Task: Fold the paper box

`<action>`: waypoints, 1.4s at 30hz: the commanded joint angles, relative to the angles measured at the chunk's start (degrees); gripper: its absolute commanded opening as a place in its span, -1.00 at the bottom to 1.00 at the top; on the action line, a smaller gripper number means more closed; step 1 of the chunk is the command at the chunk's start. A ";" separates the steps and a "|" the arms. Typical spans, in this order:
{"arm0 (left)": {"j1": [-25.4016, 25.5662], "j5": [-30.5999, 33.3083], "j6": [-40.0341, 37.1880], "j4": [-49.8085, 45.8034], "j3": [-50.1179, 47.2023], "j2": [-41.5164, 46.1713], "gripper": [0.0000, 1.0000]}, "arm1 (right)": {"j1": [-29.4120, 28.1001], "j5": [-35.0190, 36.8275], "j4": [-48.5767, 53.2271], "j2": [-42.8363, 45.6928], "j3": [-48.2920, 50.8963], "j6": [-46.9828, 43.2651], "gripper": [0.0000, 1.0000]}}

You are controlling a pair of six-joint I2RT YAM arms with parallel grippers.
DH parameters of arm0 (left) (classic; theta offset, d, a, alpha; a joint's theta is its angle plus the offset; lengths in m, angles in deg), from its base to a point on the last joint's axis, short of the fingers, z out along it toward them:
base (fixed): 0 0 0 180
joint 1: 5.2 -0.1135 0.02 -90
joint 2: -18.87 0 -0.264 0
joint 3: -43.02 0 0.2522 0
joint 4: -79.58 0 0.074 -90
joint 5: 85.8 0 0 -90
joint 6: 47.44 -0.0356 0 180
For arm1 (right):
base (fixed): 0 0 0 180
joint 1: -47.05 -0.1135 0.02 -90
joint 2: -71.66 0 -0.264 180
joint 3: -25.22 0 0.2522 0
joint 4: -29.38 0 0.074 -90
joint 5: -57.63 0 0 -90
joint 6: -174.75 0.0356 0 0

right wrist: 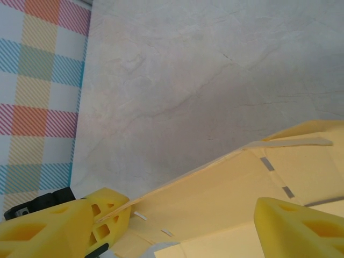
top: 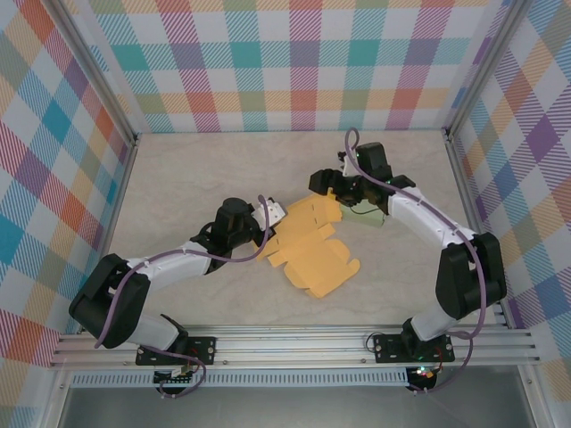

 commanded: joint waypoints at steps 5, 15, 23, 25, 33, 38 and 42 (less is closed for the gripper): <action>0.61 -0.48 -1.90 -1.60 1.82 -0.09 -0.96 | 1.02 5.30 7.52 -3.69 -8.94 -5.32 0.62; 0.87 -0.25 -2.27 -1.13 1.64 0.52 -0.96 | 1.17 3.87 11.54 -16.30 -19.66 -9.76 0.83; 1.64 3.78 -3.51 3.55 1.48 -0.69 -0.96 | 1.20 -1.30 11.86 -19.28 -18.64 -7.42 0.69; 2.08 4.78 -4.44 3.85 2.13 -1.07 -0.96 | 1.19 -3.11 11.08 -18.53 -17.08 -5.94 0.59; 2.77 4.53 -5.76 3.93 4.58 -1.97 -0.96 | 1.20 -8.48 6.30 -14.33 -12.92 -2.06 0.20; 2.90 3.39 -5.98 4.13 5.01 -2.13 -0.96 | 1.20 -10.15 5.13 -12.26 -11.54 -1.03 -0.08; 3.25 2.15 -6.54 3.55 5.11 -1.66 -0.96 | 1.44 -6.37 7.55 -10.00 -11.32 -2.28 0.07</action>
